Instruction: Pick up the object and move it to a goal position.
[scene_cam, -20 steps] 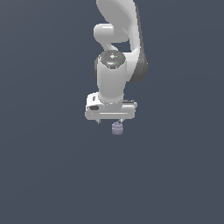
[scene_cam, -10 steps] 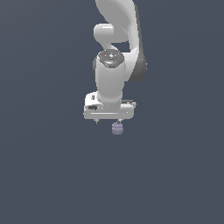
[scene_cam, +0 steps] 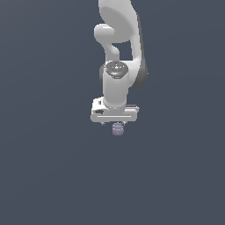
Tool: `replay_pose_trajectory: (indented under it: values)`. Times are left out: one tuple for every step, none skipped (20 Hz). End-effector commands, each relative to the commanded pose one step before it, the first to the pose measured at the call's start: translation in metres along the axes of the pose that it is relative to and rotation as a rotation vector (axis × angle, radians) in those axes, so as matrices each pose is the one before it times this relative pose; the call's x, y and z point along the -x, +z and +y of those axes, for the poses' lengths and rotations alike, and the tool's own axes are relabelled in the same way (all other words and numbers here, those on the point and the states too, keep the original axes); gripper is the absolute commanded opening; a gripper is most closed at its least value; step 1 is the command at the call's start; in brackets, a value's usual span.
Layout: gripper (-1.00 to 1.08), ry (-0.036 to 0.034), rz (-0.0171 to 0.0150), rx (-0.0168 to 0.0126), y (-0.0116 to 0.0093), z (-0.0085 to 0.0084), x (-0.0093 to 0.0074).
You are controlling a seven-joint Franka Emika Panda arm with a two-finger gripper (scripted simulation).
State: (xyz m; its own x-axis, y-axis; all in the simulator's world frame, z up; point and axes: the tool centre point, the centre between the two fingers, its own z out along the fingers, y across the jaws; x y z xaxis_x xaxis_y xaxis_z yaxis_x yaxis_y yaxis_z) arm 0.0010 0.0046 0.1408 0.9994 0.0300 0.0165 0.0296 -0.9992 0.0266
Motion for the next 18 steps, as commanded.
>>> replay_pose_trajectory:
  values:
    - [1.00,0.01309,-0.00567,-0.00902,0.01658,-0.00945,0.00856]
    - [1.00,0.00518,-0.00189,-0.00318,0.00596,-0.00324,0.00330]
    - [1.00,0.00478,-0.00175,-0.00282,0.00536,-0.00285,0.00307]
    - [1.00,0.00432,-0.00159,-0.00246,0.00477,-0.00250,0.00282]
    - [1.00,0.00382,-0.00141,-0.00210,0.00417,-0.00217,0.00254]
    - [1.00,0.00338,-0.00125,-0.00181,0.00361,-0.00182,0.00224]
    - [1.00,0.00285,-0.00105,-0.00149,0.00303,-0.00153,0.00193]
    - [1.00,0.00234,-0.00087,-0.00119,0.00247,-0.00124,0.00160]
    - [1.00,0.00185,-0.00069,-0.00093,0.00192,-0.00094,0.00125]
    - [1.00,0.00131,-0.00049,-0.00065,0.00136,-0.00067,0.00090]
    - [1.00,0.00059,-0.00022,-0.00029,0.00078,-0.00053,0.00056]
    - [1.00,0.00000,0.00000,0.00000,0.00022,-0.00030,0.00020]
    - [1.00,-0.00179,-0.00088,0.00055,-0.00102,0.00082,-0.00072]
    - [1.00,0.00000,0.00000,0.00000,0.00035,-0.00001,0.00001]
    - [1.00,0.00000,0.00000,0.00000,0.00105,-0.00004,0.00004]
    - [1.00,0.00000,0.00000,0.00000,0.00174,-0.00006,0.00007]
    - [1.00,0.00000,0.00000,0.00000,0.00243,-0.00009,0.00011]
    - [1.00,0.00000,0.00000,0.00000,0.00312,-0.00011,0.00015]
